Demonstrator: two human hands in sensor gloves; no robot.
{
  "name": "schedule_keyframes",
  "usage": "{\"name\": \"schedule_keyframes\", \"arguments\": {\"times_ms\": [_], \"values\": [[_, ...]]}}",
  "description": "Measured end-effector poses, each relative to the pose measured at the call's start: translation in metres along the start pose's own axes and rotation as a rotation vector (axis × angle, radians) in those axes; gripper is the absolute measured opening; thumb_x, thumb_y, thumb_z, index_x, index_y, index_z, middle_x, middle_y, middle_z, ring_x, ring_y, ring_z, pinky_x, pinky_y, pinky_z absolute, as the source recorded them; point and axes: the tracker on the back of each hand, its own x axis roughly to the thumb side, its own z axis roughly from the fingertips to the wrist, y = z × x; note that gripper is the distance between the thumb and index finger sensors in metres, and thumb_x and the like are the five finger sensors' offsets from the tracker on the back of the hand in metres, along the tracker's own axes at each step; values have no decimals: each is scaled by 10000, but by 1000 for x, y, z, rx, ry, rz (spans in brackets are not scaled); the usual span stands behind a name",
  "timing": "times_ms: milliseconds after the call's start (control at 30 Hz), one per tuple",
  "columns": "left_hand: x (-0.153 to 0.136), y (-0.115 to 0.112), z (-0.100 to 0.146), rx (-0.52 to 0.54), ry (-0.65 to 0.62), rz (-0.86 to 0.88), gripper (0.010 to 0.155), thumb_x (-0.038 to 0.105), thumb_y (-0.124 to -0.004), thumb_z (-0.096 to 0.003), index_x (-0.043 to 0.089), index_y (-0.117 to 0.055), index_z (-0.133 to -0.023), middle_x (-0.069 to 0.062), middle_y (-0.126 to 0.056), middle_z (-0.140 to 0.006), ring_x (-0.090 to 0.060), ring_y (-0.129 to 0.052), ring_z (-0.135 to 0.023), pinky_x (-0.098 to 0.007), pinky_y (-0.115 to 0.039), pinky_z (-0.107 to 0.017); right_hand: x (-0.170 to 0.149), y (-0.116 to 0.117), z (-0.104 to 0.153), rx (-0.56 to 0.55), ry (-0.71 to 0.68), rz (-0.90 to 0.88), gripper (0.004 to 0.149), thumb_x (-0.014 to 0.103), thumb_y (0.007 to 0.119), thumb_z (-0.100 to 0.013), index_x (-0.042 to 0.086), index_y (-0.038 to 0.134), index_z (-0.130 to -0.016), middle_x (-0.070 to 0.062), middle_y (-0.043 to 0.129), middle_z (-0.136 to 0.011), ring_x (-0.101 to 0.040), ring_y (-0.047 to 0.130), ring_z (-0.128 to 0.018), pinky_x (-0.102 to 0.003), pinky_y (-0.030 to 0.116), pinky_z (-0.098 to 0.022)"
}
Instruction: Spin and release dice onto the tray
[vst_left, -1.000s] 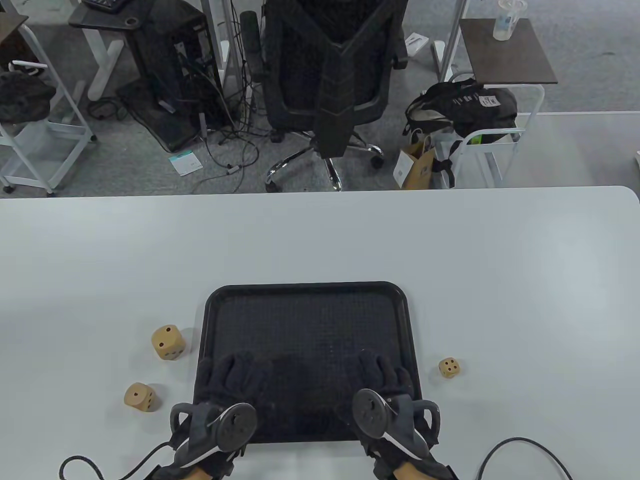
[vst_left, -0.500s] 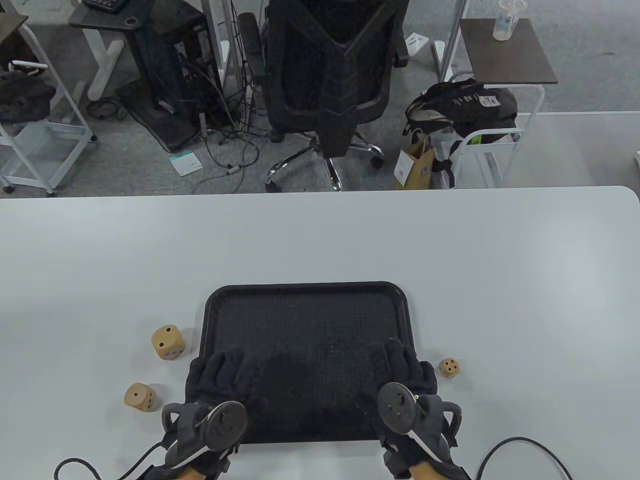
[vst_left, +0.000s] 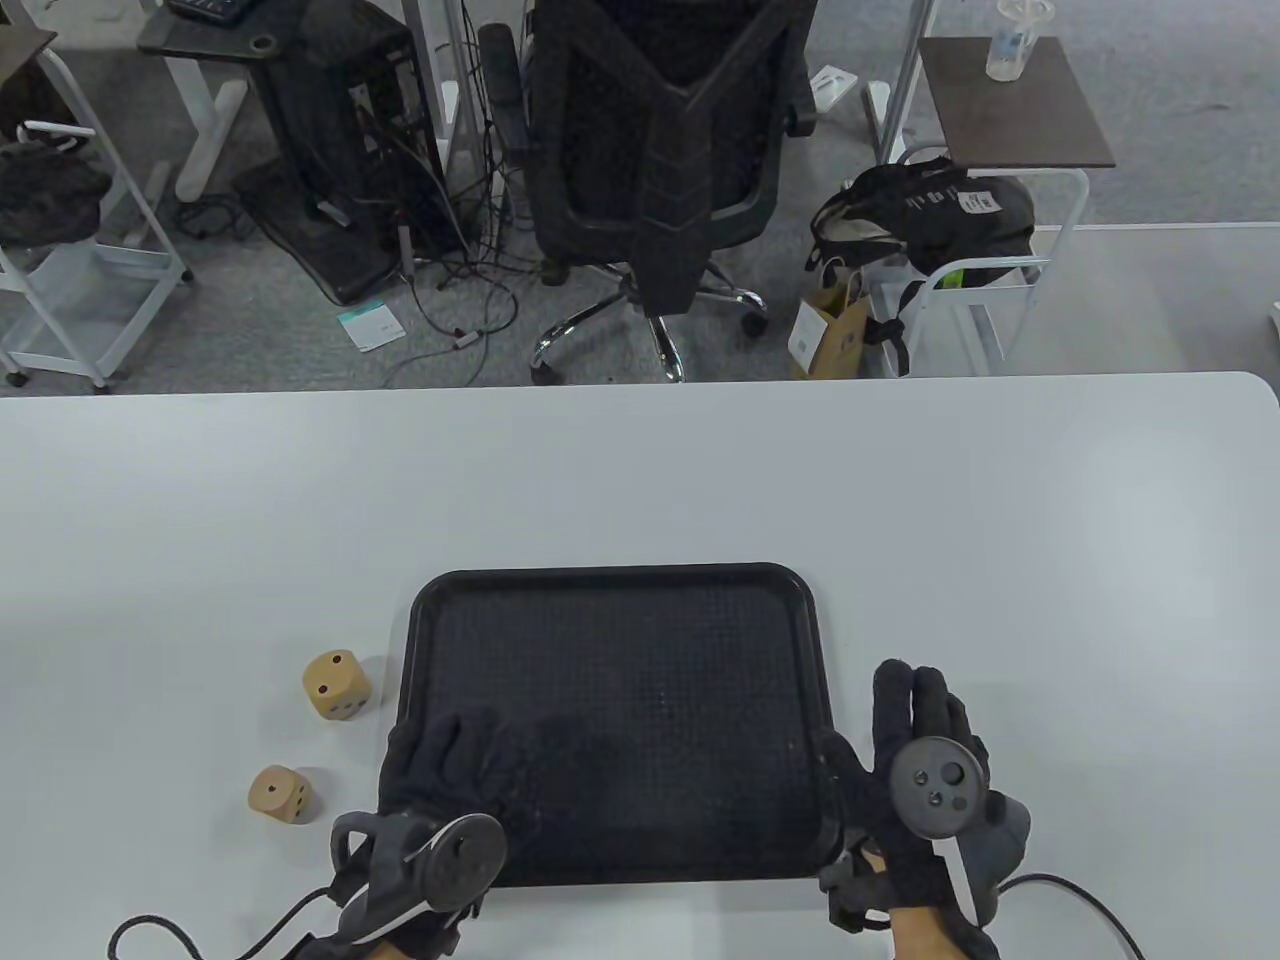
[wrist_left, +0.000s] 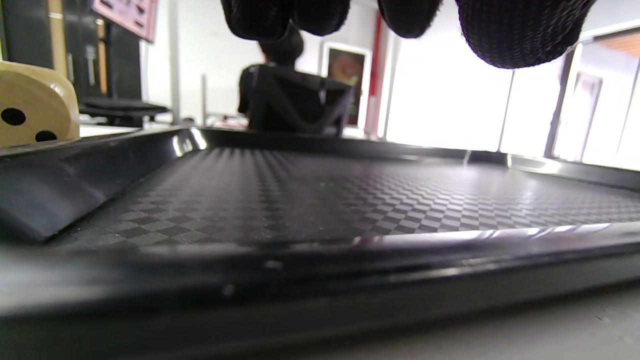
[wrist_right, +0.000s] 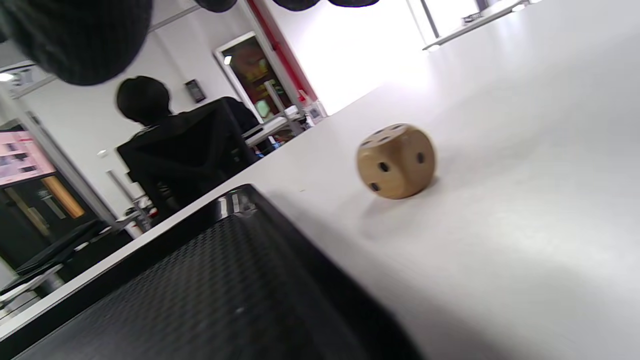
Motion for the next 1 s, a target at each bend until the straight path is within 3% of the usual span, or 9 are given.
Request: {"name": "schedule_keyframes", "arguments": {"times_ms": [267,433,600,800,1000], "values": [[0,1,1,-28,17,-7,714,597,-692,-444,350,-456,-1071,-129,-376,-1178,-459,-516,-1066,-717,-284,-779,-23,10,-16,65,174,47,819,537,824,-371,406,393,-1055,26,344,-1162,-286,394,-1093,-606,344,-815],[1,1,1,-38,12,-11,714,597,-692,-444,349,-457,-1071,-129,-376,-1178,-458,-514,-1067,-718,-283,-779,-29,25,-26,95,250,176,794,506,846,-387,413,422,-1051,45,397,-1159,-267,437,-1094,-595,355,-831],[1,1,1,-47,16,-18,715,597,-692,-443,349,-457,-1071,-130,-374,-1178,-461,-512,-1067,-718,-282,-778,-24,32,-29,83,275,310,840,541,839,-386,458,342,-1058,78,344,-1173,-235,397,-1115,-575,331,-856],[0,1,1,-56,23,-17,716,596,-692,-444,348,-454,-1072,-130,-372,-1178,-460,-509,-1067,-718,-277,-778,-21,38,-29,71,286,376,714,472,838,-421,430,481,-1039,74,599,-1087,-231,618,-1009,-564,387,-845],[0,0,1,-63,21,-16,715,595,-692,-443,347,-457,-1071,-130,-375,-1178,-461,-511,-1067,-718,-279,-778,-10,37,-22,29,197,349,688,431,847,-429,417,515,-1032,61,674,-1041,-237,688,-954,-568,401,-837]]}}
